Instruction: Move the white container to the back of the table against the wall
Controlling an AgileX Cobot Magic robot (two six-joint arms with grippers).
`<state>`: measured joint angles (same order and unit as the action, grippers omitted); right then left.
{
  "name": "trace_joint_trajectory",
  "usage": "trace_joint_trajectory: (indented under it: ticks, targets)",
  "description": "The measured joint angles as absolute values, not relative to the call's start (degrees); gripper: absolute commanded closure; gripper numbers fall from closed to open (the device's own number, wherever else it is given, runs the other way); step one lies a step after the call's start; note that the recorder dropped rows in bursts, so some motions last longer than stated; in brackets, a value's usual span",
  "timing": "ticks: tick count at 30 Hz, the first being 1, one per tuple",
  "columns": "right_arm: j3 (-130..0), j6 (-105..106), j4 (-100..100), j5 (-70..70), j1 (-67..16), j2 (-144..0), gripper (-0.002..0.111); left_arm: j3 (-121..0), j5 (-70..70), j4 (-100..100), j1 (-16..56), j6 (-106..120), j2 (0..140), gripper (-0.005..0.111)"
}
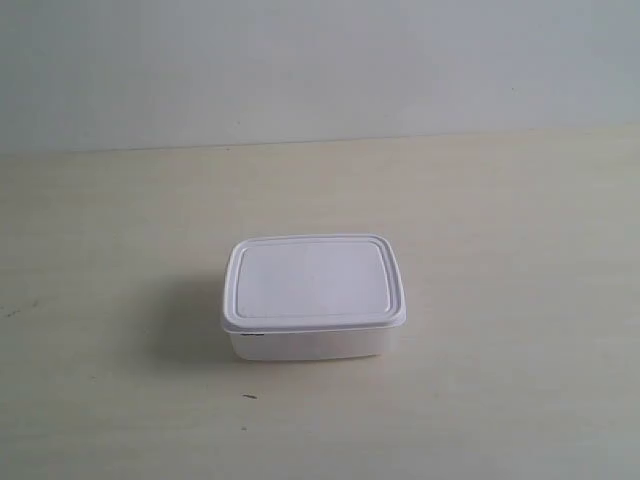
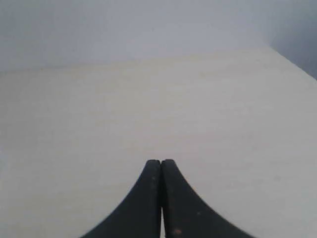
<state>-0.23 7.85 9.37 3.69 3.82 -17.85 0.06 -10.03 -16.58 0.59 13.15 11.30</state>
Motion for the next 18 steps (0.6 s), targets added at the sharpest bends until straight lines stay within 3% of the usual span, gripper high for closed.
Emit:
trace_joint_trajectory:
  ticks: [8, 18]
  targets:
    - [-0.23, 5.73, 12.00, -9.02, 3.82, -17.85, 0.108, 0.06, -4.09, -20.19, 0.59, 11.05, 11.30, 0.107]
    - [-0.23, 0.88, 12.24, -9.44, 3.82, -17.85, 0.108, 0.06, 1.12, -29.94, 0.59, 0.00, 11.30, 0.107]
